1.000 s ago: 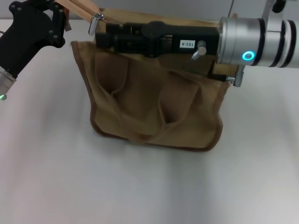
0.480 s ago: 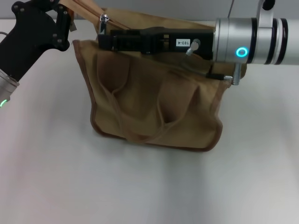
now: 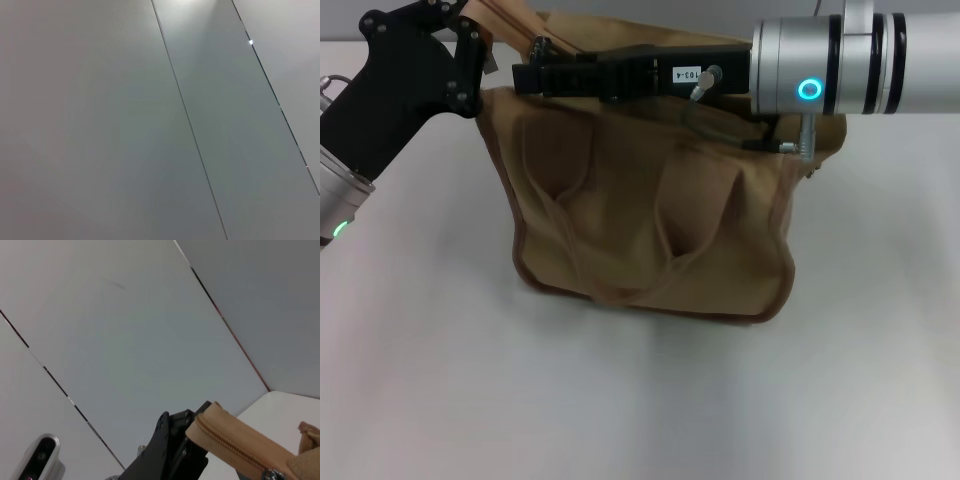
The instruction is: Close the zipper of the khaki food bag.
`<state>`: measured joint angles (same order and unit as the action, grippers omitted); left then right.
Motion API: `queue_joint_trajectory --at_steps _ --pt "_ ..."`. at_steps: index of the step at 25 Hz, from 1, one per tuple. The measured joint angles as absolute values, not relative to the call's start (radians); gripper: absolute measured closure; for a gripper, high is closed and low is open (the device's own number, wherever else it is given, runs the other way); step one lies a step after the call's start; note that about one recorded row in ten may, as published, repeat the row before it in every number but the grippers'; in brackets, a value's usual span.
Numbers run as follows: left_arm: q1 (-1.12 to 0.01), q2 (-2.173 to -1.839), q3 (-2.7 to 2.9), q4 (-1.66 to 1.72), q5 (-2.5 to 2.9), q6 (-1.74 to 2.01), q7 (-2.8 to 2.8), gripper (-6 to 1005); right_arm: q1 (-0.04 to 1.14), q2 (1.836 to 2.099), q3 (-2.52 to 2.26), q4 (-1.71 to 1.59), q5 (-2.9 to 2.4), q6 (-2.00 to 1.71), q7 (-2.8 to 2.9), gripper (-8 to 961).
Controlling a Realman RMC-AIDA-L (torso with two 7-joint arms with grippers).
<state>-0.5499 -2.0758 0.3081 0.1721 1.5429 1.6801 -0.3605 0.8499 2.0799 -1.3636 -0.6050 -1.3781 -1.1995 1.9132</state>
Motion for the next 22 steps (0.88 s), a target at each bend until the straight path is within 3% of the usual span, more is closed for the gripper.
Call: queue_joint_trajectory --at_steps 14,22 --pt "-0.561 -2.077 0.314 0.171 1.544 1.699 -0.366 944 0.877 2.08 -1.363 -0.609 -1.431 -1.142 1.949 274" --pt "-0.562 -2.077 0.314 0.17 1.544 1.704 -0.367 943 0.883 2.081 -1.356 -0.62 -1.442 -1.13 1.961 410"
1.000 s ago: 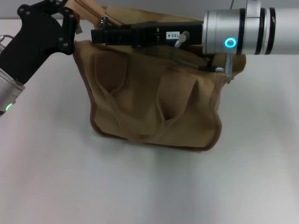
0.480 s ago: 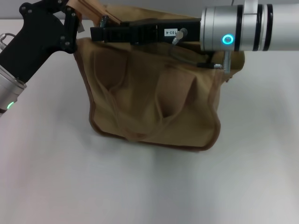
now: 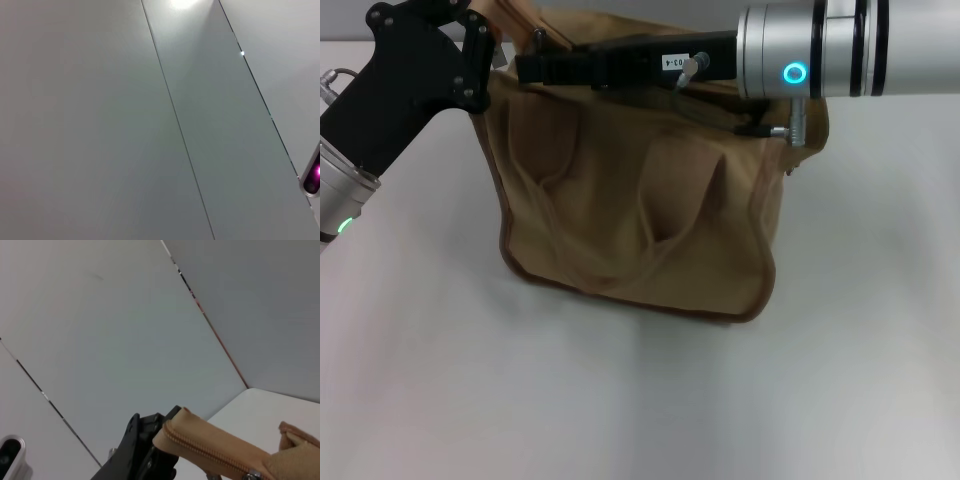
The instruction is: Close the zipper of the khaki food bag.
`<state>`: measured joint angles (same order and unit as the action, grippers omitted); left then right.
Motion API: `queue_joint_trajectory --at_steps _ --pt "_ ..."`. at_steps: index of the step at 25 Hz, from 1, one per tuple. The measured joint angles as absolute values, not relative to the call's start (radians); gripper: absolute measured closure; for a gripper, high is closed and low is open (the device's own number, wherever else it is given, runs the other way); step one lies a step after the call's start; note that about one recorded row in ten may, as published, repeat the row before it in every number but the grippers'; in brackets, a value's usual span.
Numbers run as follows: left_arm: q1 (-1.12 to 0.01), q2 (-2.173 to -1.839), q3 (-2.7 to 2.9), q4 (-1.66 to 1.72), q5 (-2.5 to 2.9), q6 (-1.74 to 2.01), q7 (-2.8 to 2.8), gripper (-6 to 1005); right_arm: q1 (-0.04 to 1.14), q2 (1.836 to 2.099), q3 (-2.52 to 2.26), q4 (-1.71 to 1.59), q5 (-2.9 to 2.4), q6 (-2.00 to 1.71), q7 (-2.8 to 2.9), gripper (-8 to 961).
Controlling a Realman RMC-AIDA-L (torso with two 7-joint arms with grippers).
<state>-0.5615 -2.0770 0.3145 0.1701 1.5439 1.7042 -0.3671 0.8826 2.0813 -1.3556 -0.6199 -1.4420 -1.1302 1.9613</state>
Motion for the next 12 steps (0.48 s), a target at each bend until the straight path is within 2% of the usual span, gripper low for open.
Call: queue_joint_trajectory --at_steps 12 --pt "-0.561 -2.077 0.318 0.157 1.543 1.714 -0.357 940 0.883 2.082 -1.363 -0.647 -1.442 -1.108 2.015 520"
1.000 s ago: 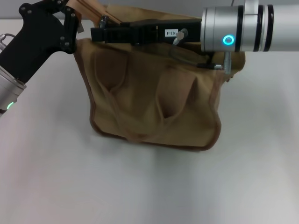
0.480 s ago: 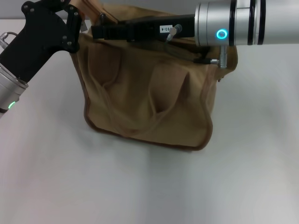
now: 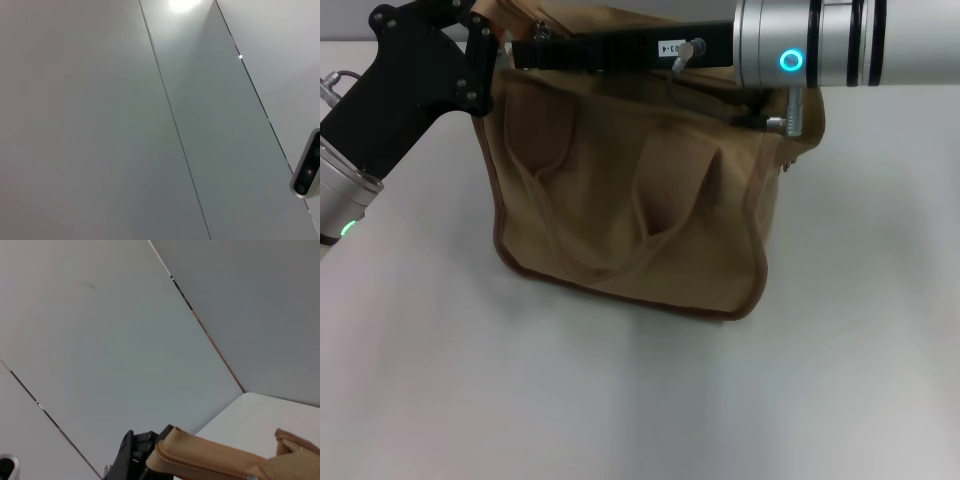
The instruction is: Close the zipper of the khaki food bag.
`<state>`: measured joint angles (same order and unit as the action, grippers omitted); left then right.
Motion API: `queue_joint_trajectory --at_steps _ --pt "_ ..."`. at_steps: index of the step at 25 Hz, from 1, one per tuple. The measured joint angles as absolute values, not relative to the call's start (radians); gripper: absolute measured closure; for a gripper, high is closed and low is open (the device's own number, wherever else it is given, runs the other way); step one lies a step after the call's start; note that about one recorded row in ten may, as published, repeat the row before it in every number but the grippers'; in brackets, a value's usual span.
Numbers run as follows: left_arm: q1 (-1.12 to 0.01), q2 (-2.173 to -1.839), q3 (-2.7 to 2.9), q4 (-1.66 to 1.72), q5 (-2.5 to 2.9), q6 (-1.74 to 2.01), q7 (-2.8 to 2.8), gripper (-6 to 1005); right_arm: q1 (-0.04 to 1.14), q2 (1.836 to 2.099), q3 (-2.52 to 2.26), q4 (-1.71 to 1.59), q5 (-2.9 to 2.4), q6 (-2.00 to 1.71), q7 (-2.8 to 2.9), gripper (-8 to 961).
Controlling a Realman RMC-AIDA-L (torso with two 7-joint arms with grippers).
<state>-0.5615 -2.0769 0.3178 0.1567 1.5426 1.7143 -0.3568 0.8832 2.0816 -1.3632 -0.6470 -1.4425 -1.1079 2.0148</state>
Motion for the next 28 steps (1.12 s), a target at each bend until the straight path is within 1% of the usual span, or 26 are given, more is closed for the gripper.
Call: queue_joint_trajectory --at_steps 10,15,22,28 --pt "-0.558 -2.077 0.324 0.156 1.544 1.726 -0.356 938 0.882 2.083 -1.364 -0.648 -1.446 -1.088 2.017 604" --pt "-0.556 -2.078 0.341 0.155 1.543 1.731 -0.356 937 0.883 2.086 -1.364 -0.643 -1.442 -1.08 2.017 670" --pt "-0.555 -2.079 0.342 0.146 1.543 1.741 -0.356 936 0.881 2.089 -1.365 -0.642 -1.426 -1.078 2.017 809" --pt "-0.553 -2.078 0.342 0.146 1.543 1.747 -0.357 935 0.88 2.089 -1.365 -0.633 -1.422 -1.079 2.009 866"
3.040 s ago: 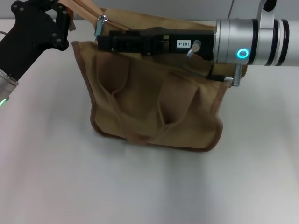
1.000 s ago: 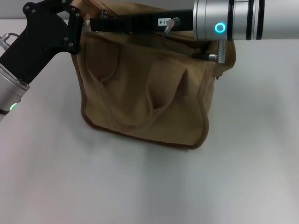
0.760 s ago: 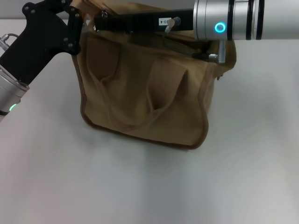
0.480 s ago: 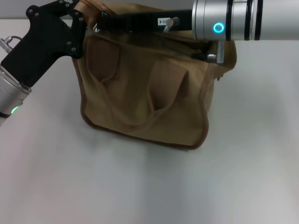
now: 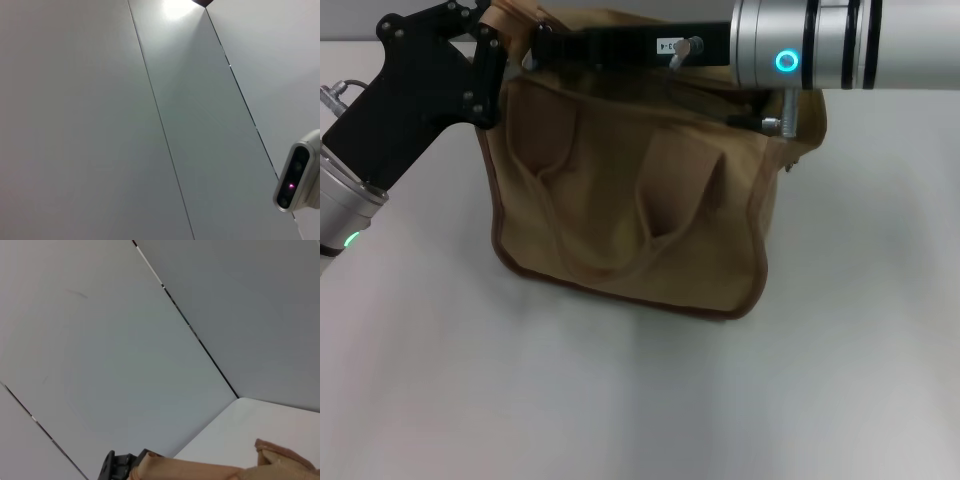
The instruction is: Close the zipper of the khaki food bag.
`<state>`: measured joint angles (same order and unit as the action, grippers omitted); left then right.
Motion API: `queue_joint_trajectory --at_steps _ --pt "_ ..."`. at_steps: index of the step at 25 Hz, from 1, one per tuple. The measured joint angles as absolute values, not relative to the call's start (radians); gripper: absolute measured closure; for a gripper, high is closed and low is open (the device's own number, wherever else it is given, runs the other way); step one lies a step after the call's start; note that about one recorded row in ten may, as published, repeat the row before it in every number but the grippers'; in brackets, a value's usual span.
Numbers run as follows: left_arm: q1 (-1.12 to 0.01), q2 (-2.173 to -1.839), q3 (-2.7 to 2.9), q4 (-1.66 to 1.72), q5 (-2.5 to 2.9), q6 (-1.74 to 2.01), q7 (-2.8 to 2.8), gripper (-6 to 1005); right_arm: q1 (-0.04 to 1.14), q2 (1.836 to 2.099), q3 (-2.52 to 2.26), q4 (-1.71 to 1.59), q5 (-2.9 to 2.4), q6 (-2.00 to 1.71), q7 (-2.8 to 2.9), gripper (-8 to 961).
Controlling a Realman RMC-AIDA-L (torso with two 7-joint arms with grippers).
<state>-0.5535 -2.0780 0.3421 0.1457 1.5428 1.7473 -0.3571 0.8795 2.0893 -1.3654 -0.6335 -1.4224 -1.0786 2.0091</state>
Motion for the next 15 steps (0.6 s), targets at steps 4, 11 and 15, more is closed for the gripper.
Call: queue_joint_trajectory --at_steps 4,11,15 --pt "-0.551 -2.076 0.338 0.146 1.54 1.748 -0.362 934 0.863 2.089 -1.365 -0.637 -1.422 -1.092 1.995 904" --pt "-0.551 -2.073 0.32 0.15 1.536 1.719 -0.362 933 0.823 2.086 -1.352 -0.659 -1.422 -1.148 1.956 948" --pt "-0.551 -2.072 0.311 0.151 1.533 1.694 -0.358 932 0.797 2.085 -1.351 -0.689 -1.422 -1.176 1.944 949"
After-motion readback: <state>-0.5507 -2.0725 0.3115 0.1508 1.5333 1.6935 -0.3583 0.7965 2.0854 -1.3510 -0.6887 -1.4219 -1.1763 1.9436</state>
